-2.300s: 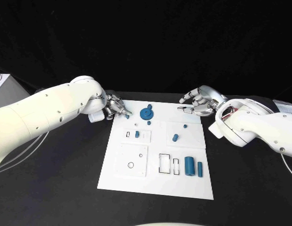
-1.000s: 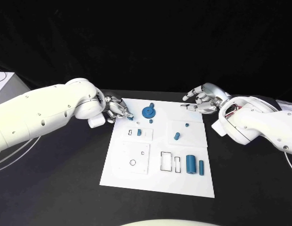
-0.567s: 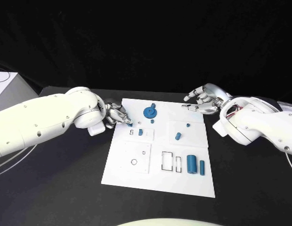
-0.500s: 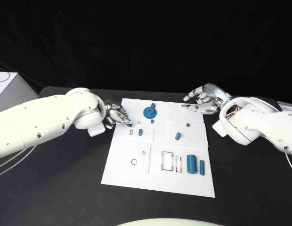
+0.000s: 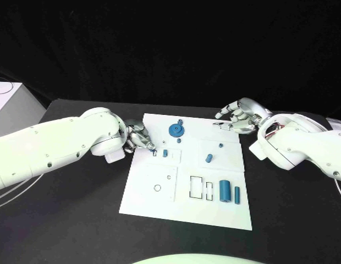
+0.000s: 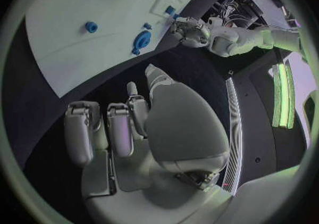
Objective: Assemble the parts on the task board
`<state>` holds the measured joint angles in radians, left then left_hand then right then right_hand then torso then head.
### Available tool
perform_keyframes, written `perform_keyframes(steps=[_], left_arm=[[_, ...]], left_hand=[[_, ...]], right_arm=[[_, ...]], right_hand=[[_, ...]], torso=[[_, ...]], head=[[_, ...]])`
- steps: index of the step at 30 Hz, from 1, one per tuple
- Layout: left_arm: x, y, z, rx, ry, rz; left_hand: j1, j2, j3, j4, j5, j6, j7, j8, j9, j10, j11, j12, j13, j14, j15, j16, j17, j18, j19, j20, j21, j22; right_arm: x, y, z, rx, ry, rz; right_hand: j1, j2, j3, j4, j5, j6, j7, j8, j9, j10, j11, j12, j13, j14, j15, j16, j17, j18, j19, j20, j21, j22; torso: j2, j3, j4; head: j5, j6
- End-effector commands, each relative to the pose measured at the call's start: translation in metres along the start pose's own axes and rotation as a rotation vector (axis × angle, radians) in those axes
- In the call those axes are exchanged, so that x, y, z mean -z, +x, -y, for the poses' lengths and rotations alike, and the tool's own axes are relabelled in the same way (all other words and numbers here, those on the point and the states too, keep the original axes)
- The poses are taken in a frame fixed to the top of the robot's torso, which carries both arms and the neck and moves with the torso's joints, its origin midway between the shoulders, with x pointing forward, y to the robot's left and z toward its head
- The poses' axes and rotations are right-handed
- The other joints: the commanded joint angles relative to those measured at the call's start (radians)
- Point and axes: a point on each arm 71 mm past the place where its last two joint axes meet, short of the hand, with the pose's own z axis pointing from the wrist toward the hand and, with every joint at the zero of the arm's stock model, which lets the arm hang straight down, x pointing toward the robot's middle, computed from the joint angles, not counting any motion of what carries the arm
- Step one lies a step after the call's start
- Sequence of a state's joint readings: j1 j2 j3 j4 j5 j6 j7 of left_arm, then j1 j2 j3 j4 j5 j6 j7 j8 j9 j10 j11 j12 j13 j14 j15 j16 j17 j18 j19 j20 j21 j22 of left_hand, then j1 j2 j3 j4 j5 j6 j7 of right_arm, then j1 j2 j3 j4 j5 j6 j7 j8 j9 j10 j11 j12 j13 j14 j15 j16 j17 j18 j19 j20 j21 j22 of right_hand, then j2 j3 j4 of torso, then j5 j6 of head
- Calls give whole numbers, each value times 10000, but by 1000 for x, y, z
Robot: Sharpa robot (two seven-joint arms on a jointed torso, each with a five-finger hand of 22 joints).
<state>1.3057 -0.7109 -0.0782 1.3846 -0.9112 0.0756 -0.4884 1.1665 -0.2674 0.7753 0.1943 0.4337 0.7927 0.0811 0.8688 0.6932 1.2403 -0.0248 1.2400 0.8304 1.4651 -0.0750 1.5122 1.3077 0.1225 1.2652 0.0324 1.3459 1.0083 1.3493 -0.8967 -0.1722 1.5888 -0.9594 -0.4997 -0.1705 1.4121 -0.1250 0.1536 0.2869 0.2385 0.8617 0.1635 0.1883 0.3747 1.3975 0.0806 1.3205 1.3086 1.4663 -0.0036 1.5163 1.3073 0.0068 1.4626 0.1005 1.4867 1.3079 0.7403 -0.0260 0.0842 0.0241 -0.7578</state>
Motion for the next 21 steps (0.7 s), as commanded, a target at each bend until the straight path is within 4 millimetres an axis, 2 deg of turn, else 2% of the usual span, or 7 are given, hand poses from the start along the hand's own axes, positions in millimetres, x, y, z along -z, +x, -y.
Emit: perform_keyframes(steps=[1,21], left_arm=[[0,2,2,-506,4,110],[-1,6,6,-1023,-7,-72]], left_hand=[[-45,74,1541,-1584,39,399,-306,-45,1197,63,-7,50,22,619,-83,-42,958,-114,76,-28,62,14],[-51,71,1537,-1601,77,411,-310,-49,1200,75,-12,53,32,619,-88,-46,953,-121,96,-32,77,47]], right_arm=[[0,1,-1,33,-111,-158],[1,2,-1,27,-110,-162]], right_hand=[[-59,38,58,6,36,-71,15,34,-16,-52,-27,12,621,774,53,-44,1589,156,676,41,-67,2090],[-68,28,69,9,76,-74,17,33,-20,-56,-27,9,616,777,53,-39,1599,153,681,40,-57,2097]], torso=[[8,0,1],[-5,-1,-2]], head=[[23,-43],[25,-127]])
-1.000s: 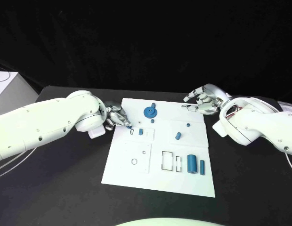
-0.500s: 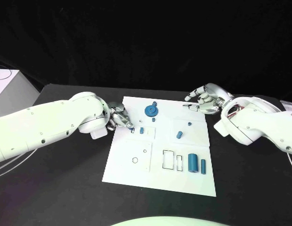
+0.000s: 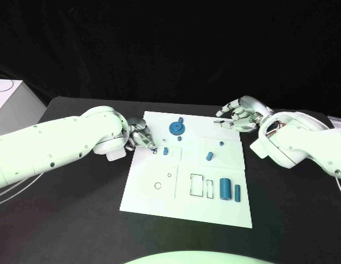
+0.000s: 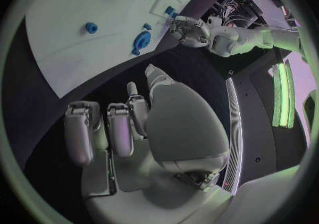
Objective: Assemble the parts on the task board
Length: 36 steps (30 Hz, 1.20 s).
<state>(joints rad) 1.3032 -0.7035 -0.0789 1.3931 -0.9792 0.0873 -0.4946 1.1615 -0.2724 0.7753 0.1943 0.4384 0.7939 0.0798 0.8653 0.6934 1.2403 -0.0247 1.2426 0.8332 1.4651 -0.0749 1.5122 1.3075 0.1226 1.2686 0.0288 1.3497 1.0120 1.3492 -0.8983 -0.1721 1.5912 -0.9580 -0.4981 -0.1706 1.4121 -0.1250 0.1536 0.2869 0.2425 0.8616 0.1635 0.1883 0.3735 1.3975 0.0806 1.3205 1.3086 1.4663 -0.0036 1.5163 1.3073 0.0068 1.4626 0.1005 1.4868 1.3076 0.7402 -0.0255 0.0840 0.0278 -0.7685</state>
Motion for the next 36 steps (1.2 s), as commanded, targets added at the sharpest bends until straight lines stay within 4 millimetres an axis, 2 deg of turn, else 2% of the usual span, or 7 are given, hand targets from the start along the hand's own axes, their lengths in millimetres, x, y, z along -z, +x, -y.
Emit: perform_keyframes(steps=[1,36], left_arm=[[-1,2,2,-333,2,-204],[-2,5,3,-583,-28,-377]], left_hand=[[-1,119,1535,-1607,36,400,-298,-16,1199,74,-14,24,-1,621,-89,-44,960,-120,60,2,38,6],[2,115,1533,-1629,51,406,-300,-22,1201,82,-16,28,15,621,-93,-45,960,-124,70,-1,47,24]], right_arm=[[0,1,-1,42,-113,-137],[0,1,-1,47,-89,-145]], right_hand=[[-68,28,70,8,36,-74,16,33,-8,-56,-27,9,616,777,53,-40,1599,153,681,41,-57,2099],[-81,24,93,11,68,-76,18,35,-14,-50,-26,20,622,778,53,-39,1602,154,680,40,-61,2098]], torso=[[-3,-7,-1],[-3,-4,1]], head=[[-13,-22],[-46,-91]])
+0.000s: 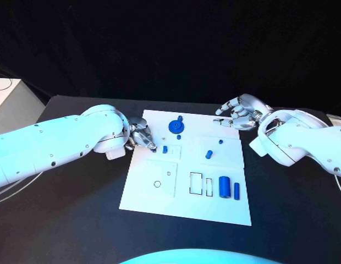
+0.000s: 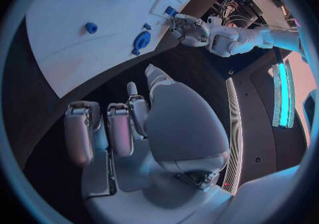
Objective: Assemble the parts on the task board
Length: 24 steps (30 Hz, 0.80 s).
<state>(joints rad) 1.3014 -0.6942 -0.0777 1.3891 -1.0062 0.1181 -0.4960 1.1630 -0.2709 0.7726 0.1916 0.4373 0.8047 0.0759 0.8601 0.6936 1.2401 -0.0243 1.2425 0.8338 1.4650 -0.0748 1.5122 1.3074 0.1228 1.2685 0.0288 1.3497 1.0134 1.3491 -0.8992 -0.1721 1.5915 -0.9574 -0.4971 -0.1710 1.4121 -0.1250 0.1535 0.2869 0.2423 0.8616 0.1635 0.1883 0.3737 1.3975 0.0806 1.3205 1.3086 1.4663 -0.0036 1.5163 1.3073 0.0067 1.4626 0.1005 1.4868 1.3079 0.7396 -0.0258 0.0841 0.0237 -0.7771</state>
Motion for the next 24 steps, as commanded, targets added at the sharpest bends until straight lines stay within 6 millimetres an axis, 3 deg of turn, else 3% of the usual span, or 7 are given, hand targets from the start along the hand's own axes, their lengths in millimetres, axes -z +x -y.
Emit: perform_keyframes(steps=[1,24], left_arm=[[-1,3,0,-189,-29,-208],[-1,4,0,-267,-56,-351]], left_hand=[[-13,100,1561,-1601,62,298,-261,31,1199,84,-20,29,9,622,-94,-45,961,-125,71,-1,47,10],[-11,97,1556,-1627,73,306,-262,21,1201,82,-22,20,-2,628,-97,-40,981,-127,77,-6,53,18]], right_arm=[[0,1,-1,51,-101,-137],[1,1,0,70,-97,-113]], right_hand=[[-81,24,93,11,70,-76,18,35,-16,-50,-27,20,622,778,53,-39,1602,154,680,40,-62,2095],[-90,31,106,15,79,-76,19,36,-18,-51,-26,19,619,778,53,-38,1603,156,678,40,-67,2093]], torso=[[3,0,-2],[4,-6,-1]], head=[[-5,-2],[-15,-35]])
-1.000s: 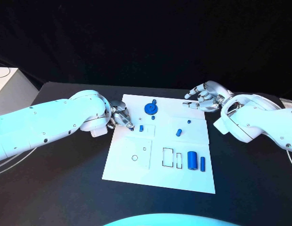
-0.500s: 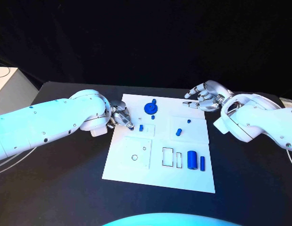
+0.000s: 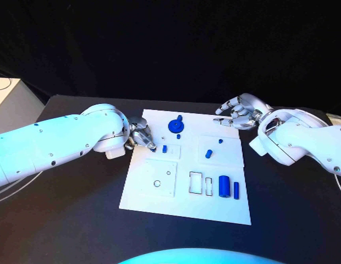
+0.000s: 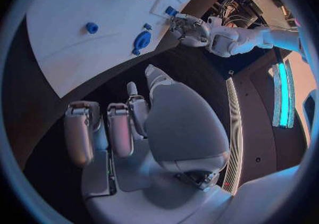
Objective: Assemble the parts on the task board
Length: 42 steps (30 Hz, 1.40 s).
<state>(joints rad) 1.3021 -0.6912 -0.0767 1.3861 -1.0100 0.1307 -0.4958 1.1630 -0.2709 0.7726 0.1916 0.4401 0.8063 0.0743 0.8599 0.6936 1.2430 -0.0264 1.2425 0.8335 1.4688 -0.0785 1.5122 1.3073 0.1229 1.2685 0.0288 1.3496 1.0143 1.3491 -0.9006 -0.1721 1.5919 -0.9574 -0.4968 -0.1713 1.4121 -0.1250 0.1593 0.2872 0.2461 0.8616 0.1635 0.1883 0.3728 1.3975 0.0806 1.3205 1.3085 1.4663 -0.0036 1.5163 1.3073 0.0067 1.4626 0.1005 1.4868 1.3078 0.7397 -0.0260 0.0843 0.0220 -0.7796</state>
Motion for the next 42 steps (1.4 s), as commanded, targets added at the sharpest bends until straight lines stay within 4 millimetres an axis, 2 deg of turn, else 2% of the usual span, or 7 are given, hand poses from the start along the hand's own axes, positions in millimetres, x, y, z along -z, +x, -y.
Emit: perform_keyframes(steps=[1,18,30,42], left_arm=[[-1,4,-1,-176,-64,-277],[-4,6,-2,-176,-139,-344],[-5,9,-1,-646,-195,-689],[-5,10,-1,-785,-226,-777]], left_hand=[[-12,97,1556,-1628,44,290,-246,23,1201,53,-2,20,1,590,-60,-40,982,-128,77,-6,53,10],[-20,105,1550,-1647,43,295,-243,5,1202,51,1,11,-1,591,-62,-42,981,-130,83,-10,60,21],[-28,107,1545,-1647,41,295,-241,1,1204,62,2,22,26,589,-62,-45,975,-133,88,-11,64,31],[-29,104,1542,-1652,43,297,-241,0,1205,66,2,26,32,589,-61,-46,974,-134,92,-11,68,38]], right_arm=[[0,1,-1,69,-108,-116],[1,1,-1,65,-151,-105],[1,1,-1,62,-176,-90],[1,0,-1,64,-168,-94]], right_hand=[[-90,31,48,12,41,-76,19,36,-9,-51,-26,19,619,778,53,-38,1604,155,678,40,-67,2093],[-109,60,80,17,65,-75,20,38,-13,-46,-25,27,623,779,54,-37,1608,153,682,40,-59,2099],[-109,63,90,14,72,-73,20,40,-14,-44,-26,30,624,780,54,-36,1610,151,687,40,-49,2106],[-109,63,90,14,72,-73,20,40,-14,-44,-26,30,624,780,54,-36,1610,151,687,40,-49,2106]], torso=[[2,-3,-2],[15,-3,0],[0,9,-6],[2,1,0]], head=[[1,-18],[-28,-55],[-30,-135],[-39,-132]])
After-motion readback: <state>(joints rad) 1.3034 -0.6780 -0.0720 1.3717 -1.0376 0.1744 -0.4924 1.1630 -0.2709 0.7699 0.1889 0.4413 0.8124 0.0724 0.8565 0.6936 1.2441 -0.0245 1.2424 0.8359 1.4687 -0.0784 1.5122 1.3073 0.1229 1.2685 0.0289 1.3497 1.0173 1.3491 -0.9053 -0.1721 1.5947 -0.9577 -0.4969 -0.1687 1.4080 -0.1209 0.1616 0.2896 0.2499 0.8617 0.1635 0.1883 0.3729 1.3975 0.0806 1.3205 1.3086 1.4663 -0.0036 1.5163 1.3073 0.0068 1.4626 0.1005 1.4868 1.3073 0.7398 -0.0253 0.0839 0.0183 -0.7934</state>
